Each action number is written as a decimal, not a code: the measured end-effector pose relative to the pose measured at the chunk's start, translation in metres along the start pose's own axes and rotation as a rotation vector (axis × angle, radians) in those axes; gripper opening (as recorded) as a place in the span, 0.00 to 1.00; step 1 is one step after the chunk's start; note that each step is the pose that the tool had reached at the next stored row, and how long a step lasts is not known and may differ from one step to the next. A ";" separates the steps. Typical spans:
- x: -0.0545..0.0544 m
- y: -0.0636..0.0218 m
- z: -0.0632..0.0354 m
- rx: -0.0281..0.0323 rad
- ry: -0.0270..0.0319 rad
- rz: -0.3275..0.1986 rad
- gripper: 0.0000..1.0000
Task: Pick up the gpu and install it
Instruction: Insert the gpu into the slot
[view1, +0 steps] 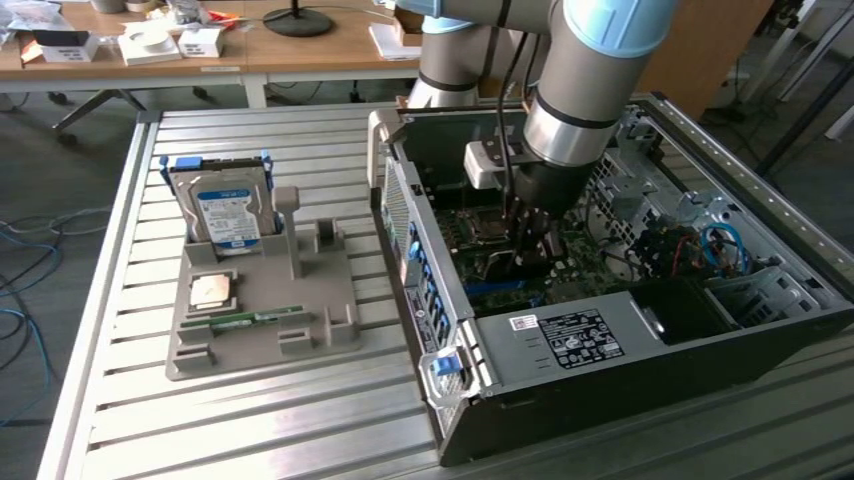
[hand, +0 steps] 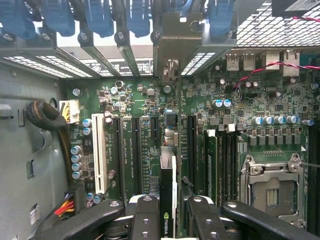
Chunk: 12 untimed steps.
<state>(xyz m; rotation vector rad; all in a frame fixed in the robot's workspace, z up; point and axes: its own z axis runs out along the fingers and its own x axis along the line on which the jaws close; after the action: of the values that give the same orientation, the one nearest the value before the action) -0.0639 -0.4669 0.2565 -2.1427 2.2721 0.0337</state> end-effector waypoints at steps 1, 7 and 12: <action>0.000 0.0000 0.0000 0.0000 0.0000 0.000 0.26; 0.000 0.0000 0.0000 -0.0001 0.0001 0.000 0.26; -0.001 0.0001 0.0000 0.0000 0.0000 0.000 0.26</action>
<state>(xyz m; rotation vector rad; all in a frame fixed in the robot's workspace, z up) -0.0640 -0.4662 0.2565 -2.1426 2.2722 0.0337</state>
